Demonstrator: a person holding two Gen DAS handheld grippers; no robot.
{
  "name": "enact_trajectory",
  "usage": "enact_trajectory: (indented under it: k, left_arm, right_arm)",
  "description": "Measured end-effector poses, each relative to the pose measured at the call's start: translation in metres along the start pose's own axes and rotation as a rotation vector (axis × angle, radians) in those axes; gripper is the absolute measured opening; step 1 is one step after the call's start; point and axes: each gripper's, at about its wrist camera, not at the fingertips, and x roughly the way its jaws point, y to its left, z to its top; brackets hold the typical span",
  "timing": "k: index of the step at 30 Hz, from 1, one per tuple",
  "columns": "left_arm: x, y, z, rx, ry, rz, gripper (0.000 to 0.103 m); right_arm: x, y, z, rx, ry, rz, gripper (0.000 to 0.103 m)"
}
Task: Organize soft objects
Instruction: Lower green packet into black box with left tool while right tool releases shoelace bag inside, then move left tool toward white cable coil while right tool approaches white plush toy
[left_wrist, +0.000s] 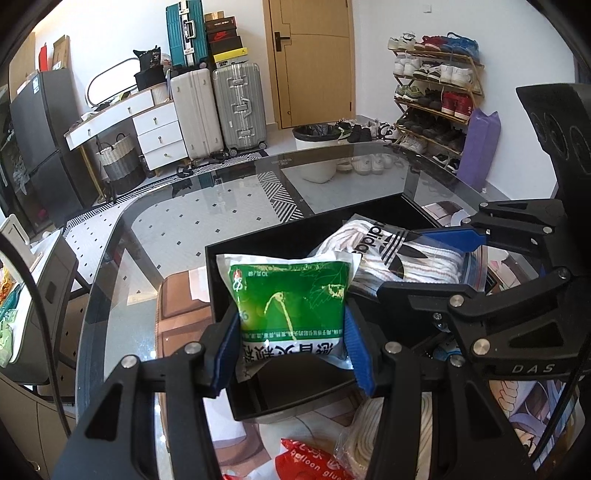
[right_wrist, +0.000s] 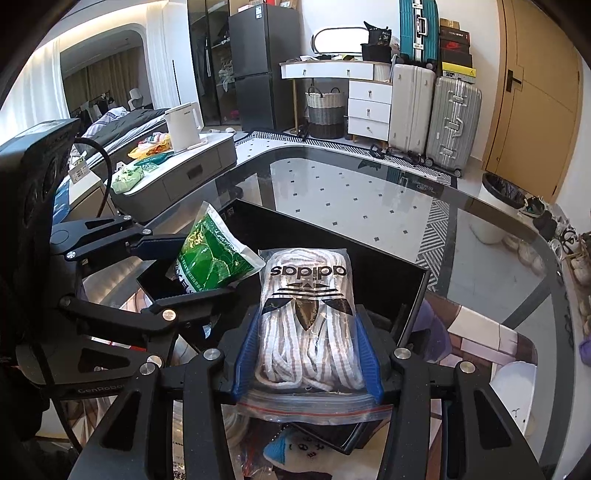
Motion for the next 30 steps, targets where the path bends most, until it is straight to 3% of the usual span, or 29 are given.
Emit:
enact_trajectory:
  k: [12, 17, 20, 25, 30]
  left_arm:
    - [-0.002, 0.0, -0.001, 0.004, -0.007, -0.018, 0.053]
    - [-0.004, 0.001, 0.0, -0.008, -0.011, -0.039, 0.057]
    - [-0.008, 0.0, 0.0, -0.012, -0.016, -0.051, 0.064]
    - [-0.021, -0.004, -0.001, -0.007, -0.035, -0.067, 0.089]
    - [-0.032, -0.004, -0.002, -0.016, -0.051, -0.051, 0.099]
  right_arm:
    - [-0.005, 0.004, -0.004, -0.004, 0.002, 0.012, 0.049]
    - [-0.016, 0.005, -0.007, -0.006, -0.049, 0.007, 0.07]
    - [-0.028, 0.004, -0.01, 0.003, -0.083, -0.008, 0.081]
    - [-0.053, -0.006, -0.023, 0.077, -0.126, -0.024, 0.098]
    - [-0.075, -0.008, -0.044, 0.134, -0.159, -0.042, 0.102]
